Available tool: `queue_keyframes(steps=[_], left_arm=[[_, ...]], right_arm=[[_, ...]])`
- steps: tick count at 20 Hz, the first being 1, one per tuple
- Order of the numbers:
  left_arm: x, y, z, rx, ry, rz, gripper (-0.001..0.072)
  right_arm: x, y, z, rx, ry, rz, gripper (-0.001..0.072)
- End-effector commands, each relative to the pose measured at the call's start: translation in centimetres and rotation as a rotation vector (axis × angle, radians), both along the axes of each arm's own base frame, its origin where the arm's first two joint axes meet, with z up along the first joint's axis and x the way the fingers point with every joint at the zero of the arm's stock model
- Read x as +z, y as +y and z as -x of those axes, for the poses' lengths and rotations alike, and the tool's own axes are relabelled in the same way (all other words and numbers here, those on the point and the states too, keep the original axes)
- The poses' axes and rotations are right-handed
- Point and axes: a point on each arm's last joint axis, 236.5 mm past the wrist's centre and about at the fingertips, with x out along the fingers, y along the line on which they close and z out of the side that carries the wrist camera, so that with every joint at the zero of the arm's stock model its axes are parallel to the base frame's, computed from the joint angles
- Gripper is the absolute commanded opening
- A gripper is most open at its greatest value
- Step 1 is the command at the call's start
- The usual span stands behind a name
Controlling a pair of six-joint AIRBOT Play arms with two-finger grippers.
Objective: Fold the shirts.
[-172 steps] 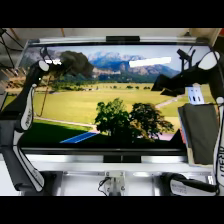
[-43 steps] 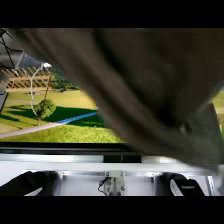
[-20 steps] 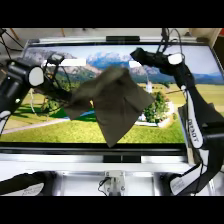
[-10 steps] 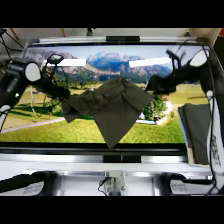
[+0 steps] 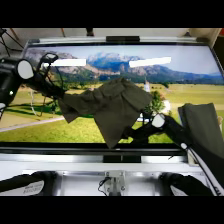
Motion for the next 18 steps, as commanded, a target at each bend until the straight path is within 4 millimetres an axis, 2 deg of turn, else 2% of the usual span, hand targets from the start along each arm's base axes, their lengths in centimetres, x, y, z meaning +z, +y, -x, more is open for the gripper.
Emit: queue_keyframes(steps=[1,6,9,11,13,14,16,18], left_arm=[[0.1,-0.3,-0.5,-0.009,-0.020,0.015,0.0046],[0.2,-0.3,-0.6,-0.013,-0.026,0.017,0.0046],[0.2,-0.2,-0.7,-0.025,-0.028,0.012,0.0045],[0.2,-0.3,-0.7,-0.025,-0.029,0.012,0.0046],[0.2,-0.2,-0.7,-0.025,-0.029,0.012,0.0046],[0.2,-0.3,-0.7,-0.025,-0.029,0.013,0.0046],[0.6,-0.2,-0.6,-0.025,-0.037,0.014,0.0046],[2.0,-0.2,-0.4,-0.025,-0.072,0.021,0.0045]], right_arm=[[-2.2,3.5,0.5,-0.115,-0.022,-0.037,0.0664],[-2.6,6.5,-1.2,-0.237,-0.063,-0.097,0.0664],[-2.7,7.7,-1.1,-0.262,-0.069,-0.115,0.0663],[-2.7,8.3,-1.4,-0.304,-0.061,-0.134,0.0628],[-2.6,8.5,-1.7,-0.330,-0.060,-0.145,0.0207],[-2.5,8.5,-1.9,-0.338,-0.057,-0.149,0.0074],[-1.3,8.9,-2.0,-0.291,-0.096,-0.170,0.0061],[2.2,9.1,-2.6,-0.150,-0.227,-0.199,0.0061]])
